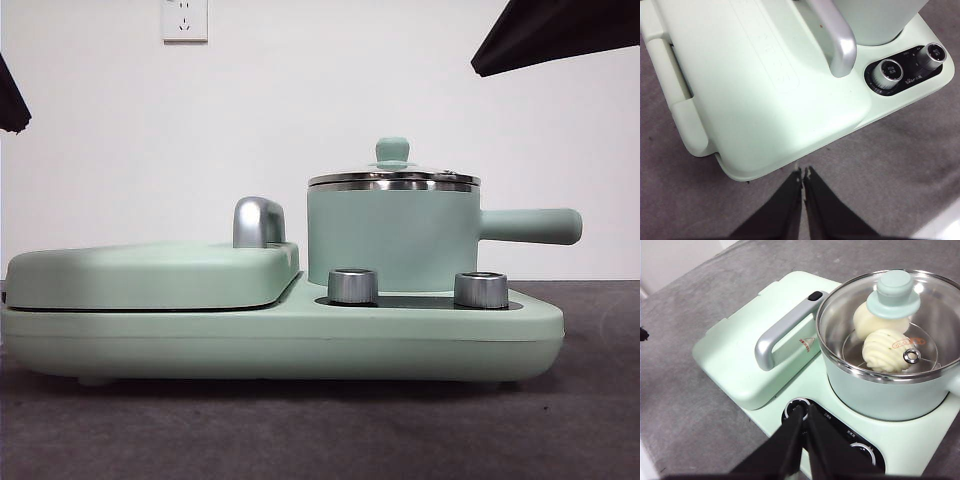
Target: Put the buns in a small steamer
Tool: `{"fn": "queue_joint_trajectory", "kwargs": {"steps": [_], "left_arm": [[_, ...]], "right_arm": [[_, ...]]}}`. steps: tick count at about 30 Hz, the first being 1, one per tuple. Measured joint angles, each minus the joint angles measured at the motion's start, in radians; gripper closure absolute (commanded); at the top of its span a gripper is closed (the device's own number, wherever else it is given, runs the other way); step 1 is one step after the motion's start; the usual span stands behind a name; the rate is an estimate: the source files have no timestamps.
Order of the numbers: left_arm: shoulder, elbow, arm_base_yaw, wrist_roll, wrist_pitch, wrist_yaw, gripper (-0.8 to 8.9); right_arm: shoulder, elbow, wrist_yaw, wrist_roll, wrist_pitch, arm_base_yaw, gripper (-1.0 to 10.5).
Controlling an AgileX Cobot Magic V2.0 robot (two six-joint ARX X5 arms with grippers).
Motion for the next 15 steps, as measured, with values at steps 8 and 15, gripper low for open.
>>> {"fn": "queue_joint_trajectory", "kwargs": {"steps": [8, 15], "left_arm": [[-0.177, -0.113, 0.13, 0.156, 0.185, -0.021, 8.02], [-0.503, -0.474, 0.382, 0.167, 0.558, -0.02, 8.02]], "right_arm": [[0.0, 0.0, 0.0, 0.0, 0.003, 0.0, 9.3], [0.0, 0.0, 0.0, 0.0, 0.002, 0.0, 9.3]]}}
